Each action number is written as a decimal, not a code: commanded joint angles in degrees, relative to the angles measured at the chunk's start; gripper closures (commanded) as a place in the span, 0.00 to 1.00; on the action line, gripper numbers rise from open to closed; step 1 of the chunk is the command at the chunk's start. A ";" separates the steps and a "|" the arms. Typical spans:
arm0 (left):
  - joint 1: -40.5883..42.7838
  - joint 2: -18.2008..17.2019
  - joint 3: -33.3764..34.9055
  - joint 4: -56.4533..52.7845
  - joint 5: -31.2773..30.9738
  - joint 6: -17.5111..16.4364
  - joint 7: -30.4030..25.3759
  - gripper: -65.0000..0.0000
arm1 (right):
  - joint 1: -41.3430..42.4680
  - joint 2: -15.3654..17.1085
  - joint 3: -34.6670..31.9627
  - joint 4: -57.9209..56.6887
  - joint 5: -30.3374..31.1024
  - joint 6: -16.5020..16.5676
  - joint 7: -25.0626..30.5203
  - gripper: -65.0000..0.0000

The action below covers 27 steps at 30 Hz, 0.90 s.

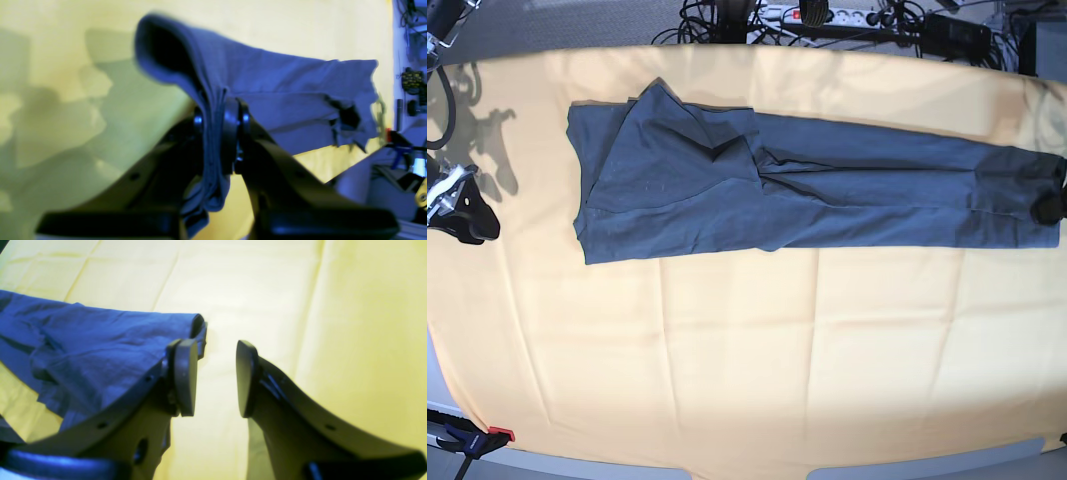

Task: Fold the T-shirt properly
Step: 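Grasp the other strip end with the left gripper and fold it inward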

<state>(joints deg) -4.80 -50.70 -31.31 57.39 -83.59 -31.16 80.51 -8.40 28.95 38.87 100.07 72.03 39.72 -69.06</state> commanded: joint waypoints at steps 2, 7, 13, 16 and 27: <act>-0.96 -0.92 -0.63 1.05 -1.41 -0.04 -0.51 1.00 | 0.61 0.68 0.44 0.81 1.49 0.28 1.29 0.65; -0.79 1.57 -0.63 5.07 -1.41 -0.04 -0.51 1.00 | 0.61 0.09 0.44 0.81 1.44 0.28 1.29 0.65; -0.76 3.98 -0.59 15.30 -1.41 -0.07 -0.51 1.00 | 0.63 -1.14 0.44 0.81 0.79 0.28 1.27 0.65; -0.61 6.05 -0.59 21.22 -1.41 -0.07 -0.51 1.00 | 0.63 -1.84 0.44 0.81 -0.22 0.28 1.29 0.65; -0.46 15.89 3.04 30.03 -1.41 -0.81 -0.51 1.00 | 0.63 -1.97 0.44 0.81 -0.42 0.28 1.29 0.65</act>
<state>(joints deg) -4.40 -33.56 -27.86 86.59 -83.55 -31.81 80.82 -8.51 25.69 38.85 100.07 70.48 39.70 -69.04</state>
